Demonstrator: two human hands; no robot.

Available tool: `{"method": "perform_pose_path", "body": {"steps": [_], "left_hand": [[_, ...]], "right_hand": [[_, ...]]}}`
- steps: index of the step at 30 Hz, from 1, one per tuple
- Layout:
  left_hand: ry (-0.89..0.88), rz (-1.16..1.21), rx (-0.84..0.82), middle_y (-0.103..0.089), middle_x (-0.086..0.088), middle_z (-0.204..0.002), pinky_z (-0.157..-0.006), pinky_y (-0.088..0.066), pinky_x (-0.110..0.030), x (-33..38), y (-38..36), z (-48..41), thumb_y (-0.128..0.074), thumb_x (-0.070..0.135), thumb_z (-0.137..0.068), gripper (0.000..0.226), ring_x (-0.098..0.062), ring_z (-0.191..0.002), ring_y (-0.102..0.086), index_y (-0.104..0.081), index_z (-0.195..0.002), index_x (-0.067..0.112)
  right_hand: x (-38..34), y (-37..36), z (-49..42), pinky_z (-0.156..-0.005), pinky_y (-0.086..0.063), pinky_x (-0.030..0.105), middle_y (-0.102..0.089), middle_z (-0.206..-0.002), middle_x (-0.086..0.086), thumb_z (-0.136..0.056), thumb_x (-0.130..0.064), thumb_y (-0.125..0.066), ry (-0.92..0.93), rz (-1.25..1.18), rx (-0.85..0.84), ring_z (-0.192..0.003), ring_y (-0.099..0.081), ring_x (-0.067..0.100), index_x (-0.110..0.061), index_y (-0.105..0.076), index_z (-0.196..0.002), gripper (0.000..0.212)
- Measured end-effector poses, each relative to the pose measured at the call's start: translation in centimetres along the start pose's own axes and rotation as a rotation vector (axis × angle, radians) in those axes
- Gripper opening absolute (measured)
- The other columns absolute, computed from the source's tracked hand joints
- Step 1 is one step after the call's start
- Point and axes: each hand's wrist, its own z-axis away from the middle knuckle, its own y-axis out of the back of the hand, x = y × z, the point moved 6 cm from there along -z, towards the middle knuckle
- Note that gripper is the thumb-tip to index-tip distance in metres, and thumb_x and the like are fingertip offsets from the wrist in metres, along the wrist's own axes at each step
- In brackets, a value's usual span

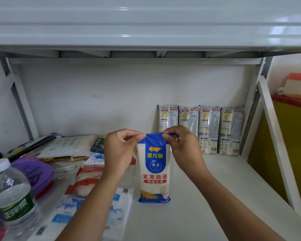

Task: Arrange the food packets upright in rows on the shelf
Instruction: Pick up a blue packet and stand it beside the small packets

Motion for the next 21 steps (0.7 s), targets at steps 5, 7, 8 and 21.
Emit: {"method": "perform_pose_path", "body": {"steps": [5,7,8,21], "left_hand": [[0.158,0.237,-0.019,-0.081,-0.001,-0.079,-0.053,-0.056,-0.032,-0.9,-0.1,0.1,-0.084,0.019,-0.082,0.011,-0.024,-0.076,-0.080,-0.074,-0.083,0.014],[0.163,0.303,-0.063,-0.081,-0.002,-0.087,-0.051,-0.055,-0.031,-0.8,-0.2,0.1,-0.082,0.015,-0.085,0.011,-0.026,-0.085,-0.079,-0.073,-0.090,0.013],[0.167,0.338,-0.086,-0.082,-0.002,-0.091,-0.049,-0.054,-0.029,-0.8,-0.3,0.2,-0.080,0.013,-0.086,0.013,-0.026,-0.089,-0.079,-0.071,-0.095,0.011],[0.290,0.580,-0.020,-0.081,-0.004,-0.104,-0.051,-0.056,-0.027,-2.9,-0.4,-0.2,-0.077,0.010,-0.089,0.026,-0.032,-0.102,-0.077,-0.062,-0.109,0.007]], "right_hand": [[1.2,0.4,-0.3,-0.063,-0.050,0.009,-0.071,-0.092,-0.013,-0.091,-0.025,-0.075,-0.120,-0.187,0.044,-0.084,-0.062,-0.007,-0.025,-0.072,-0.090,0.003],[1.5,0.7,-0.3,-0.066,-0.054,0.015,-0.074,-0.095,-0.007,-0.090,-0.025,-0.076,-0.159,-0.267,0.047,-0.087,-0.065,0.000,-0.023,-0.073,-0.094,0.006],[1.7,0.7,-0.3,-0.066,-0.056,0.017,-0.074,-0.096,-0.006,-0.090,-0.024,-0.076,-0.181,-0.325,0.042,-0.088,-0.066,0.002,-0.022,-0.072,-0.098,0.008],[5.8,-4.2,4.2,-0.060,-0.058,0.017,-0.079,-0.106,-0.011,-0.085,-0.027,-0.082,-0.437,-0.189,-0.563,-0.091,-0.076,0.009,-0.030,-0.069,-0.107,0.026]]}}
